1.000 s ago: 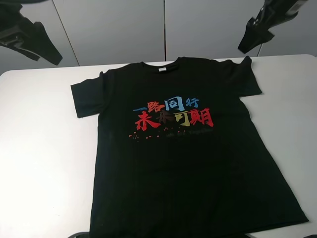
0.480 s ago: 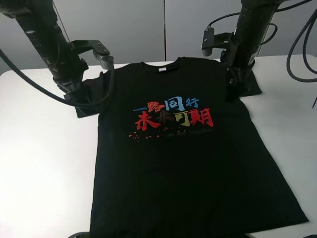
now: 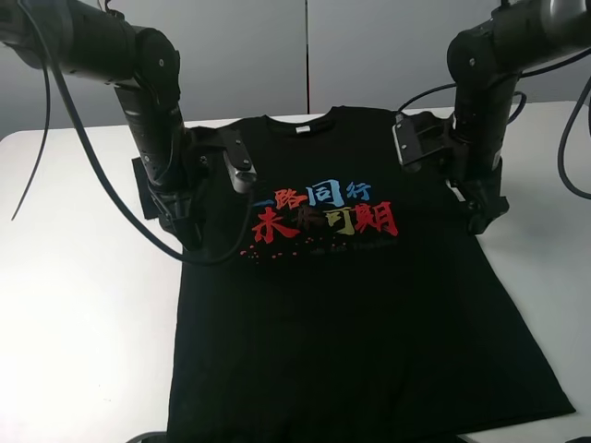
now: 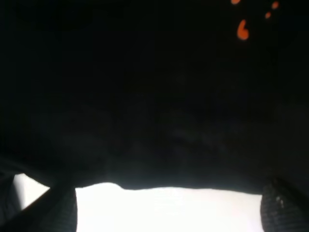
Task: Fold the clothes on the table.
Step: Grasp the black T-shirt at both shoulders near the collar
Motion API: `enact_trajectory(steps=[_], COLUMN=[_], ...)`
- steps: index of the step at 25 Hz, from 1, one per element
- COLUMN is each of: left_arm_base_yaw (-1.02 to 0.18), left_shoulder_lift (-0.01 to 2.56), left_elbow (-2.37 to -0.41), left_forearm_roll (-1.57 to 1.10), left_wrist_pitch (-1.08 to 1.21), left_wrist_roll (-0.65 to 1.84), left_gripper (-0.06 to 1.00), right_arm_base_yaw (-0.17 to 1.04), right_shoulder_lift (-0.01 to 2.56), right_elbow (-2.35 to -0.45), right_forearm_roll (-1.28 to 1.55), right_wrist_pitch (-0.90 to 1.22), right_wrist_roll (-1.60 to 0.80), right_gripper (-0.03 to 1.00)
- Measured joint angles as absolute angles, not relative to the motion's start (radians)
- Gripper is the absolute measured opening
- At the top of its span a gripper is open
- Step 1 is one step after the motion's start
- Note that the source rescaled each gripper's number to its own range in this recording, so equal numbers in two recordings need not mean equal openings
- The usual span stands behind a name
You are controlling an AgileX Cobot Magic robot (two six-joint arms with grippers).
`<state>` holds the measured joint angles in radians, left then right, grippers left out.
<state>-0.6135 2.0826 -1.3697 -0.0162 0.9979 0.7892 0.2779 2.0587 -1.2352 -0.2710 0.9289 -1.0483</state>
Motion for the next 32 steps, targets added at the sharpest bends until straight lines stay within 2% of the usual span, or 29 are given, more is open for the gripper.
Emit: enact_trajectory(steps=[14, 22, 32], left_arm_base_yaw=[-0.615, -0.67, -0.679], left_shoulder_lift=[2.167, 2.174, 2.188], left_elbow=[-1.371, -1.372, -1.384], left_forearm_roll=[0.0, 0.067, 0.11], left_wrist_pitch=[0.919, 0.917, 0.93], left_wrist_roll=[0.788, 0.782, 0.735], left_gripper=[0.98, 0.98, 0.98], right_arm_base_yaw=[0.278, 0.278, 0.278], right_shoulder_lift=[2.059, 2.059, 2.059], right_elbow=[-1.231, -1.231, -1.231], right_forearm_roll=[-0.267, -0.244, -0.197], right_wrist_pitch=[0.868, 0.851, 0.835], right_wrist_roll=[-1.017, -1.007, -1.007], right_gripper=[0.93, 0.93, 0.93])
